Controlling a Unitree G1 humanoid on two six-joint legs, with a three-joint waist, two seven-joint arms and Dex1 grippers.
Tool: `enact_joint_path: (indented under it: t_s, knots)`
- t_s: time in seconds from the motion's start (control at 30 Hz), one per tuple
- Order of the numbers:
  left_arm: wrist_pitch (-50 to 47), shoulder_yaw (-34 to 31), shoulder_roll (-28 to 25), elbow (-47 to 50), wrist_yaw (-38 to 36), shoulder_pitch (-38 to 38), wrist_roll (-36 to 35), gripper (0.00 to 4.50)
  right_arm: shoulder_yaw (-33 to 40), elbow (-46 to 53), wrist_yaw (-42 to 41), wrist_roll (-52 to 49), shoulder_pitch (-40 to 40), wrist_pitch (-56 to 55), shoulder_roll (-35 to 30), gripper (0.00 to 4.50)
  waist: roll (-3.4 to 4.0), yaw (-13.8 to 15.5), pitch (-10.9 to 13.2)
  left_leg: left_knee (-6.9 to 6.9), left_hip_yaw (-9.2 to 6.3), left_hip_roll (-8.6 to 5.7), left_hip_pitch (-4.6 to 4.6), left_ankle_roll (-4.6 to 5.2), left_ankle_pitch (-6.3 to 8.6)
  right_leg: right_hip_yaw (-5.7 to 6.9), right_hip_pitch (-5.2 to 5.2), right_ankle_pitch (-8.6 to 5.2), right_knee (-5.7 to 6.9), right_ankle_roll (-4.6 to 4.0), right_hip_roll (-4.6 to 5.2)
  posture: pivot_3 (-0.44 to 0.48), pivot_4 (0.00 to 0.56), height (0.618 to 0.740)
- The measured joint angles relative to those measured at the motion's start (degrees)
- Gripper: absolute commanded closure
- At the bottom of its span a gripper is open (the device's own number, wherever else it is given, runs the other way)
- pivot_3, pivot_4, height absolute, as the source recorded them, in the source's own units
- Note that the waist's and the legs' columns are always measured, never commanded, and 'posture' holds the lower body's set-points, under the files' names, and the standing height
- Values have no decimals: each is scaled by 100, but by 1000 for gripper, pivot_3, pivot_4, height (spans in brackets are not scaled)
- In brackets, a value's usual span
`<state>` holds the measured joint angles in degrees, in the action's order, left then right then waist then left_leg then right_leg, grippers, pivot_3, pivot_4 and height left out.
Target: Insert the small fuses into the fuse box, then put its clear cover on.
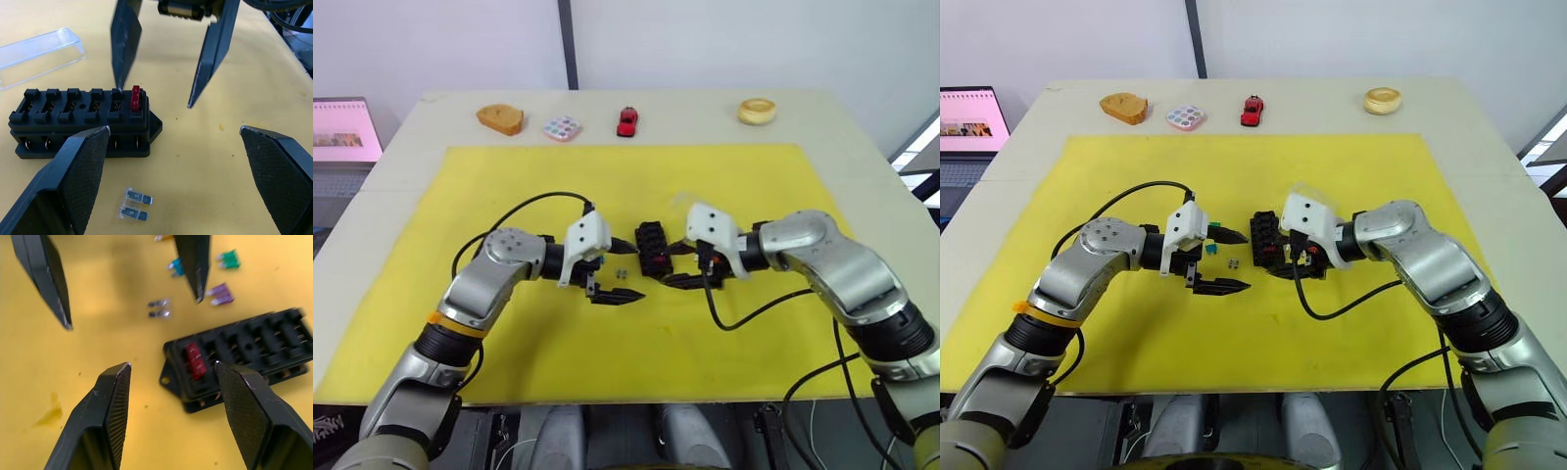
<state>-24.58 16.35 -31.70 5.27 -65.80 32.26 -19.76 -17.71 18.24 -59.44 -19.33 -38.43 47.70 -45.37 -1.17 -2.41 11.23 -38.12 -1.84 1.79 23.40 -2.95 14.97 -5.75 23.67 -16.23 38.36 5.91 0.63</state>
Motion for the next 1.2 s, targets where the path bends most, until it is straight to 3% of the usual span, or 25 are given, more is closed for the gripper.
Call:
enact_joint_path:
  t_s: [0.17, 0.27, 0.4, 1.2]
  knots:
    - [-1, -8, 0, -2, 2, 1, 0, 0, 208, 35, 0, -250, -77, 267, 77, 1529, 0, 0, 0, 0, 0, 0, 0, 0, 0, 0, 0, 0, 0, 0, 0, 0, 150, 740]
    - [0, -9, 0, -5, 4, 1, 2, 0, 255, 35, 55, -290, -138, 306, 156, 2406, 0, -1, 0, 0, 0, 0, 0, 1, 0, 0, 0, 0, 0, 0, 0, 0, 150, 740]
    - [0, -9, 0, -14, 12, 2, 5, 0, 238, -28, 117, -241, -129, 201, 208, 4460, 0, -1, 0, 0, 0, 0, 0, 1, 0, 0, 0, 0, -1, 0, 0, 0, 150, 740]
    - [120, -147, -5, -298, 198, 86, 221, 0, -61, -510, 57, 250, 120, -585, 260, 4460, 0, -2, 0, 1, -1, 0, -1, 1, 0, 1, -3, 0, -3, 0, 0, 0, 150, 740]
